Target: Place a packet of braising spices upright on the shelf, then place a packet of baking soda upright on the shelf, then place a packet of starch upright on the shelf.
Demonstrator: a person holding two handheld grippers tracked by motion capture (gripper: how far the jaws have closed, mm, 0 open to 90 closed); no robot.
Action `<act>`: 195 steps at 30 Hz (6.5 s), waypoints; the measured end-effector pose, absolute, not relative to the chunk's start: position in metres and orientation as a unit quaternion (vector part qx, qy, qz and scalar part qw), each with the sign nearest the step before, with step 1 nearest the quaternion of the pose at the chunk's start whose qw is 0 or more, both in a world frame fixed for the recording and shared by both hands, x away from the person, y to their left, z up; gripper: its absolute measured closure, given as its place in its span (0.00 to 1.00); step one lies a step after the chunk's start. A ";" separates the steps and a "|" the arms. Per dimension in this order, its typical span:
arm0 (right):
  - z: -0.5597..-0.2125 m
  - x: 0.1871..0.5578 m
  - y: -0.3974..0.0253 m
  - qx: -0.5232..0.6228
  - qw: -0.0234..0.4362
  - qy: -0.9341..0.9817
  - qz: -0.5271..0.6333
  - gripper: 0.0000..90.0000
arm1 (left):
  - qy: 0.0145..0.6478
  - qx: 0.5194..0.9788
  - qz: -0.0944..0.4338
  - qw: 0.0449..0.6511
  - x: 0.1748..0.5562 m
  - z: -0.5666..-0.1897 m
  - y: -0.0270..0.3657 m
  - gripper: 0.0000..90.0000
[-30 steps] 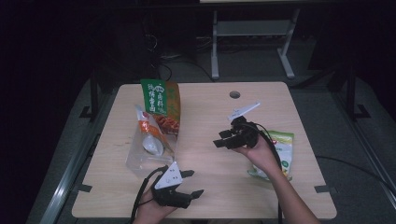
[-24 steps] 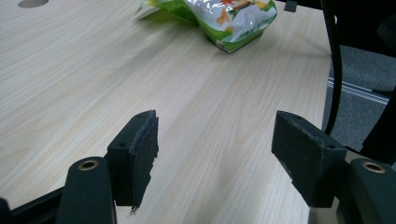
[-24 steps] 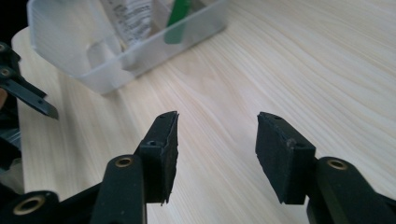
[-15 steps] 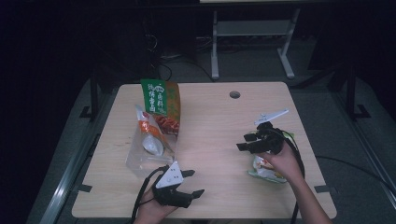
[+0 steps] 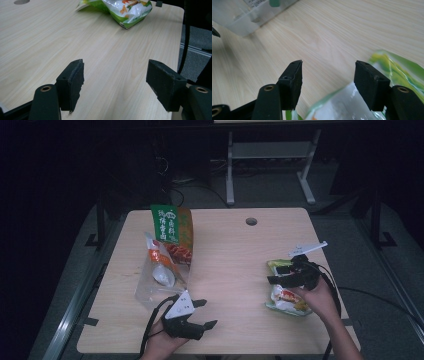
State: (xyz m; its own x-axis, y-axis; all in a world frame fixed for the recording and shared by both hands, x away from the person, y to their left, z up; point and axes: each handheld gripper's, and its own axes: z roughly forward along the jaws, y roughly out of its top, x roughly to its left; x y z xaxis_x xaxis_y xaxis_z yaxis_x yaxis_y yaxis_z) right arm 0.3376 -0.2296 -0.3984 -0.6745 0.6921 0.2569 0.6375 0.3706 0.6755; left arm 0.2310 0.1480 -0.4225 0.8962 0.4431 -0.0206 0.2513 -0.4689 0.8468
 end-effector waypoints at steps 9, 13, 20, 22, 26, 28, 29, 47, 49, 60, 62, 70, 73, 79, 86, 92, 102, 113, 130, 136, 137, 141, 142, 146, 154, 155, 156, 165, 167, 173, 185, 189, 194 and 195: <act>-0.401 0.326 -0.257 0.426 0.045 0.820 0.381 0.41 | 0.206 0.850 0.103 0.474 0.232 -0.422 0.148 0.33; -0.400 0.320 -0.270 0.438 0.055 0.813 0.379 0.41 | 0.209 0.849 0.103 0.474 0.232 -0.423 0.148 0.33; -0.404 0.313 -0.290 0.456 0.072 0.810 0.362 0.39 | 0.207 0.851 0.104 0.472 0.232 -0.421 0.148 0.33; -0.406 0.312 -0.296 0.464 0.077 0.808 0.355 0.38 | 0.206 0.851 0.104 0.472 0.232 -0.422 0.148 0.33; -0.411 0.312 -0.307 0.479 0.079 0.801 0.351 0.38 | 0.207 0.850 0.104 0.473 0.231 -0.421 0.147 0.33; -0.415 0.312 -0.313 0.487 0.080 0.798 0.347 0.38 | 0.207 0.850 0.105 0.473 0.231 -0.421 0.146 0.33; -0.417 0.313 -0.316 0.491 0.079 0.796 0.346 0.38 | 0.206 0.851 0.104 0.471 0.231 -0.421 0.145 0.32; -0.461 0.322 -0.346 0.509 -0.022 0.752 0.419 0.63 | 0.198 0.864 0.086 0.455 0.248 -0.421 0.104 0.31; -0.461 0.320 -0.344 0.509 -0.023 0.753 0.417 0.72 | 0.199 0.862 0.085 0.458 0.253 -0.420 0.098 0.31; -0.456 0.310 -0.337 0.485 -0.002 0.774 0.407 0.97 | 0.192 0.862 0.068 0.463 0.277 -0.411 0.055 0.31; -0.454 0.308 -0.335 0.482 0.008 0.779 0.401 0.97 | 0.191 0.862 0.067 0.464 0.280 -0.411 0.048 0.31; -0.444 0.297 -0.329 0.468 0.028 0.786 0.402 0.98 | 0.195 0.869 0.041 0.454 0.297 -0.420 0.019 0.30; -0.435 0.292 -0.325 0.458 0.042 0.786 0.413 0.98 | 0.206 0.866 0.025 0.455 0.304 -0.425 0.011 0.30; -0.416 0.283 -0.315 0.429 0.062 0.789 0.436 0.98 | 0.224 0.856 0.000 0.465 0.316 -0.431 -0.002 0.30; -0.403 0.276 -0.303 0.389 0.081 0.800 0.449 0.98 | 0.236 0.847 -0.057 0.473 0.328 -0.435 -0.011 0.38; -0.395 0.272 -0.290 0.365 0.087 0.806 0.458 0.98 | 0.245 0.830 -0.080 0.494 0.330 -0.434 -0.010 0.61; -0.395 0.273 -0.277 0.350 0.091 0.809 0.462 0.98 | 0.246 0.829 -0.027 0.501 0.329 -0.423 0.004 0.91; -0.405 0.280 -0.273 0.346 0.057 0.806 0.476 0.78 | 0.226 0.837 0.009 0.497 0.320 -0.418 0.009 0.94; -0.400 0.284 -0.251 0.331 0.063 0.819 0.465 0.91 | 0.211 0.843 0.020 0.495 0.312 -0.416 0.016 0.88; -0.396 0.281 -0.251 0.329 0.057 0.816 0.471 0.98 | 0.202 0.852 0.032 0.482 0.305 -0.414 0.023 0.76; -0.396 0.281 -0.250 0.328 0.056 0.815 0.474 0.98 | 0.201 0.852 0.036 0.481 0.303 -0.414 0.025 0.74; -0.391 0.279 -0.245 0.324 0.061 0.816 0.475 0.99 | 0.196 0.857 0.046 0.474 0.295 -0.413 0.032 0.67; -0.390 0.279 -0.244 0.322 0.064 0.818 0.473 0.99 | 0.194 0.859 0.051 0.472 0.293 -0.413 0.035 0.65; -0.385 0.278 -0.238 0.319 0.067 0.821 0.469 0.99 | 0.196 0.857 0.051 0.473 0.284 -0.414 0.046 0.57; -0.377 0.282 -0.227 0.314 0.063 0.826 0.463 1.00 | 0.182 0.859 0.061 0.474 0.264 -0.408 0.068 0.44; -0.376 0.283 -0.225 0.313 0.063 0.827 0.463 1.00 | 0.181 0.859 0.061 0.475 0.261 -0.408 0.071 0.43; -0.374 0.283 -0.223 0.313 0.064 0.827 0.463 1.00 | 0.182 0.859 0.060 0.475 0.259 -0.408 0.073 0.42; -0.359 0.290 -0.209 0.309 0.068 0.832 0.456 1.00 | 0.193 0.855 0.072 0.477 0.243 -0.413 0.101 0.33; -0.357 0.291 -0.205 0.304 0.072 0.834 0.455 1.00 | 0.195 0.856 0.075 0.472 0.241 -0.415 0.106 0.33; -0.348 0.295 -0.192 0.297 0.062 0.835 0.458 1.00 | 0.197 0.856 0.082 0.472 0.232 -0.419 0.119 0.32; -0.326 0.303 -0.154 0.257 0.052 0.845 0.466 1.00 | 0.192 0.855 0.078 0.475 0.213 -0.425 0.127 0.32; -0.318 0.305 -0.141 0.242 0.045 0.846 0.473 1.00 | 0.188 0.858 0.075 0.473 0.211 -0.427 0.127 0.32; -0.307 0.307 -0.120 0.222 0.035 0.849 0.478 1.00 | 0.183 0.857 0.073 0.476 0.208 -0.426 0.127 0.31; -0.305 0.308 -0.115 0.218 0.037 0.850 0.478 1.00 | 0.183 0.857 0.072 0.476 0.207 -0.425 0.127 0.31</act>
